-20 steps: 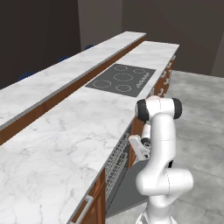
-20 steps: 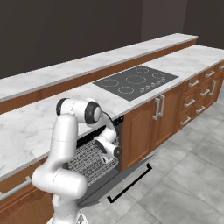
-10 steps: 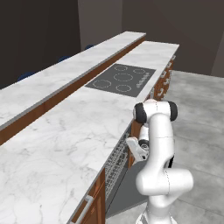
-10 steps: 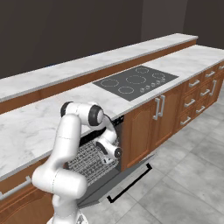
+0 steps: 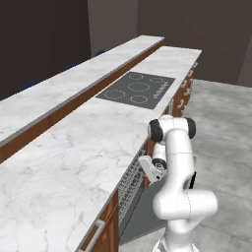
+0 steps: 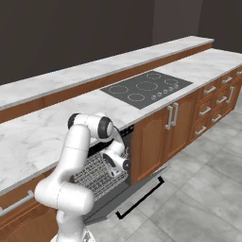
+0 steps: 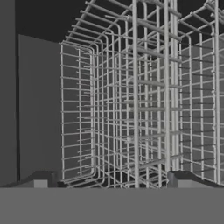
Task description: Open the dishwasher door and pull out the top rack.
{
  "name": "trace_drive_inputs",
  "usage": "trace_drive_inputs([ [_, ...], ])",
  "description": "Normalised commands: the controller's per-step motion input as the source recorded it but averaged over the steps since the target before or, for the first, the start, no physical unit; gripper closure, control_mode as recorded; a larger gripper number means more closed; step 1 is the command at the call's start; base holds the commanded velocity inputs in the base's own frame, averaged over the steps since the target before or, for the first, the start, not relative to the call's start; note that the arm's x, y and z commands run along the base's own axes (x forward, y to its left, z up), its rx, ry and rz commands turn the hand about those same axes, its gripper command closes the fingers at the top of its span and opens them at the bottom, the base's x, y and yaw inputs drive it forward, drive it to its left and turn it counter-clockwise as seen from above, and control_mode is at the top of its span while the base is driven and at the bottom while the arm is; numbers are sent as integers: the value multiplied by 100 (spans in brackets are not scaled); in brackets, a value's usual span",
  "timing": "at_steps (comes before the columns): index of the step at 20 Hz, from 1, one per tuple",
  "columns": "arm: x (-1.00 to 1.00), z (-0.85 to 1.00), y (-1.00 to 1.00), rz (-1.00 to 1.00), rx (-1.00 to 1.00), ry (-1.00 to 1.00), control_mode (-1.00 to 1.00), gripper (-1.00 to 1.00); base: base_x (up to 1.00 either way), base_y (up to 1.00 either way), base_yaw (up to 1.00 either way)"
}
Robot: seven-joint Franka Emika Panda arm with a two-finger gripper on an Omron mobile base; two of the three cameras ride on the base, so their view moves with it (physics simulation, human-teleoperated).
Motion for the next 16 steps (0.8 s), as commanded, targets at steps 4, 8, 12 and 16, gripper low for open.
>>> trace_drive_inputs([
  [4,15,-14,19,1,-1,0,-100,-100,0,0,0],
  [8,13,-14,18,1,-1,0,-100,-100,0,0,0],
  [12,13,-15,20,0,-1,0,-100,-100,0,0,0],
  [16,12,-17,18,0,-2,0,-100,-100,0,0,0],
])
